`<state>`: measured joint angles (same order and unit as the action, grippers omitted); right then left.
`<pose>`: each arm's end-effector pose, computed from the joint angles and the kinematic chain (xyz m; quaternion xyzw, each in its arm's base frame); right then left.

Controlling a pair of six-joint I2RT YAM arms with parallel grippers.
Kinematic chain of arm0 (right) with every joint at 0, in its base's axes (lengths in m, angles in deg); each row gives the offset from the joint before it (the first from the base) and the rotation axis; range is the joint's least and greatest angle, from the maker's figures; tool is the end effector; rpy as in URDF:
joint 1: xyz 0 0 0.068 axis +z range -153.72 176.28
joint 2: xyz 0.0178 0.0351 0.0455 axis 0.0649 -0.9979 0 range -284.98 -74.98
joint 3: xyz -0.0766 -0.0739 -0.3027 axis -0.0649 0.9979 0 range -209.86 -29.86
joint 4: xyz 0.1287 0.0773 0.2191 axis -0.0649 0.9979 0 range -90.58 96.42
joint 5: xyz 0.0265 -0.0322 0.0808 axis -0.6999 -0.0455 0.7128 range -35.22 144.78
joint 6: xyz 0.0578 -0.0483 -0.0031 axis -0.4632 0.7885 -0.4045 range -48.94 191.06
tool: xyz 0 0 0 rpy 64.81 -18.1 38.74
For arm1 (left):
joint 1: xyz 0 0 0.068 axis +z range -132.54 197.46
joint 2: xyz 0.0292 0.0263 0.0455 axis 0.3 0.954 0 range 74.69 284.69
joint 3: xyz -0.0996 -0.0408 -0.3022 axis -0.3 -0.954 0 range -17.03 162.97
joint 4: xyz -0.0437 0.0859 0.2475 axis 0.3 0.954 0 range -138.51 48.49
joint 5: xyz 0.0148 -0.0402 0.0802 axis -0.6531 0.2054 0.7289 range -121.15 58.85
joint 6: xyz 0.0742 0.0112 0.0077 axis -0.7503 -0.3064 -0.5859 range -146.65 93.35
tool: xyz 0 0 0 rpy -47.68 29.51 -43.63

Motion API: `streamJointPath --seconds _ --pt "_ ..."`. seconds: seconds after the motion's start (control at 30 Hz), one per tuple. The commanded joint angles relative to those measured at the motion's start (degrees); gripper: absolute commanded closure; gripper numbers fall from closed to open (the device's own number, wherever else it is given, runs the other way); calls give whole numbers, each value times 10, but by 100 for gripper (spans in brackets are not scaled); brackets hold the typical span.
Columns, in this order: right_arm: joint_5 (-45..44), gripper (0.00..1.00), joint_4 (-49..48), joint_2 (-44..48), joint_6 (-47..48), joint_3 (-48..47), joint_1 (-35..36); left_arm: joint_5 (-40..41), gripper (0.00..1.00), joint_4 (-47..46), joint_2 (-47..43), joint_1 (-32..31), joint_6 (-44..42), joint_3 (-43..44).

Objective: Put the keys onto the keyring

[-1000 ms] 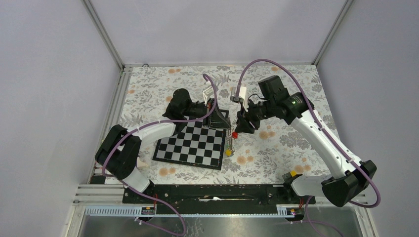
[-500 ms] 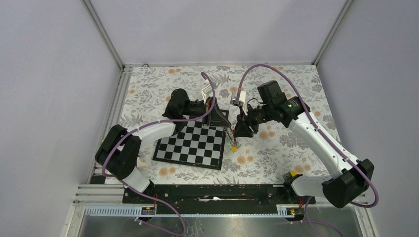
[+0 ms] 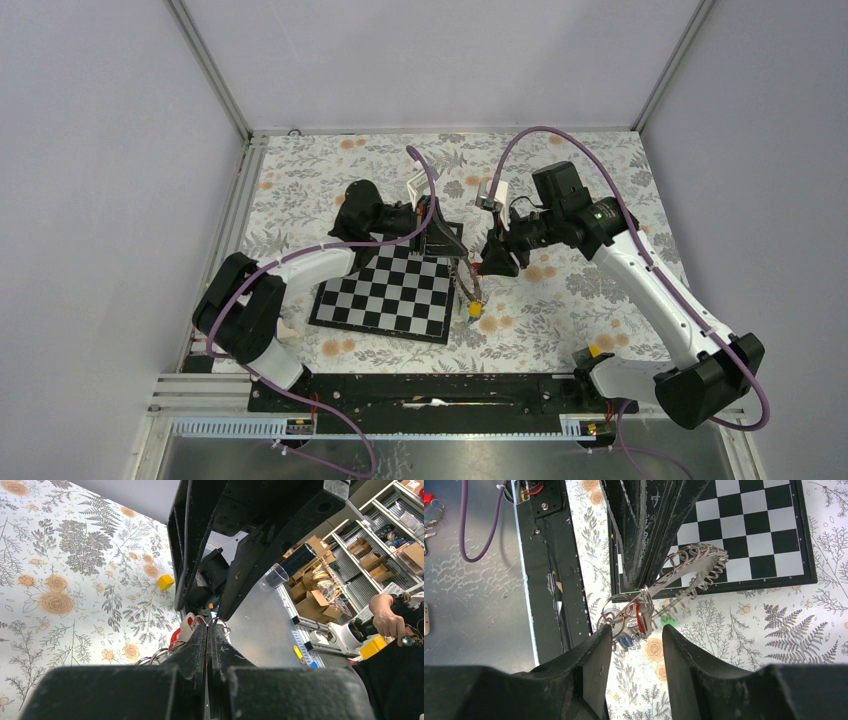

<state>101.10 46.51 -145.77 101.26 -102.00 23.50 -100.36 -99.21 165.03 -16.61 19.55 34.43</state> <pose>0.1988 0.1540 0.3909 -0.5391 0.6758 0.3553 0.3557 0.2552 -0.2443 0.3367 0.3834 0.5627 -0.6856 0.2576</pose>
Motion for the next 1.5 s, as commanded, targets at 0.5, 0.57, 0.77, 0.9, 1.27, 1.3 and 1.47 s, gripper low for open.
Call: streamJointPath --seconds 0.5,0.57,0.77,0.9,1.27,1.3,1.47 --pt "7 56 -12 8 -4 -17 -14 -12 100 -48 -21 0 3 16" --pt "13 58 -15 3 -7 -16 -14 -12 100 -50 -20 0 4 16" --pt "31 60 -19 -9 -11 -11 -14 -13 100 -54 -20 0 6 16" --pt "36 61 -26 -14 -15 -7 -14 -14 100 -57 -19 -1 7 15" --pt "56 64 -37 -21 -18 12 -10 -9 100 -70 -15 -3 17 15" --pt "57 64 -38 -22 -19 15 -10 -9 100 -72 -15 -3 17 15" --pt "61 69 -47 -22 -22 25 -7 -6 100 -81 -13 -4 21 12"
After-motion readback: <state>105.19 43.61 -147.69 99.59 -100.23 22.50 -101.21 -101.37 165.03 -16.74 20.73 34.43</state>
